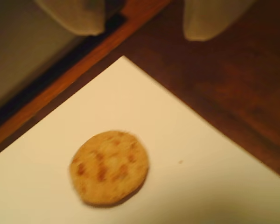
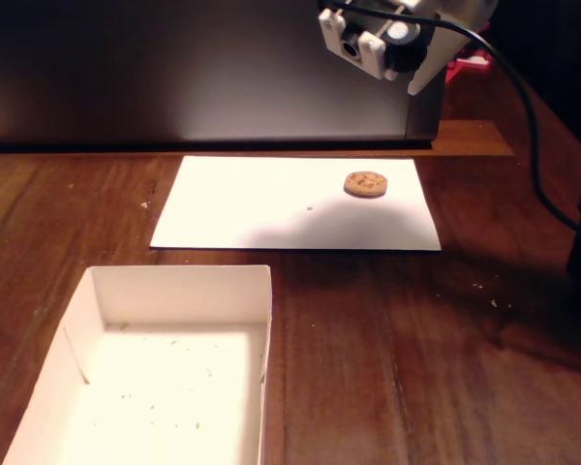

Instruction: Grasp a mini cookies block and put it in the white box.

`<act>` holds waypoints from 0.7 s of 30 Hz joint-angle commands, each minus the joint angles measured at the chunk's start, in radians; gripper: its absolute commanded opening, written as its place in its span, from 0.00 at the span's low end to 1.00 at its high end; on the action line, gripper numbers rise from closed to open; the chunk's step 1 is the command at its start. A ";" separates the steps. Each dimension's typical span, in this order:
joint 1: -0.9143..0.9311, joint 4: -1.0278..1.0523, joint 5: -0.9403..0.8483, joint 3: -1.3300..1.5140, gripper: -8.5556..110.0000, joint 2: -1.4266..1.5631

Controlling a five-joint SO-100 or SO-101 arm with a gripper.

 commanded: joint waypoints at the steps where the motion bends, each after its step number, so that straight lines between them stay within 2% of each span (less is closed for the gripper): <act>1: 0.032 0.072 0.017 -0.189 0.15 -0.066; 8: 0.051 0.084 0.002 -0.178 0.17 -0.175; 13: 0.061 0.048 0.000 -0.166 0.33 -0.252; 21: 0.094 0.008 0.005 -0.164 0.44 -0.367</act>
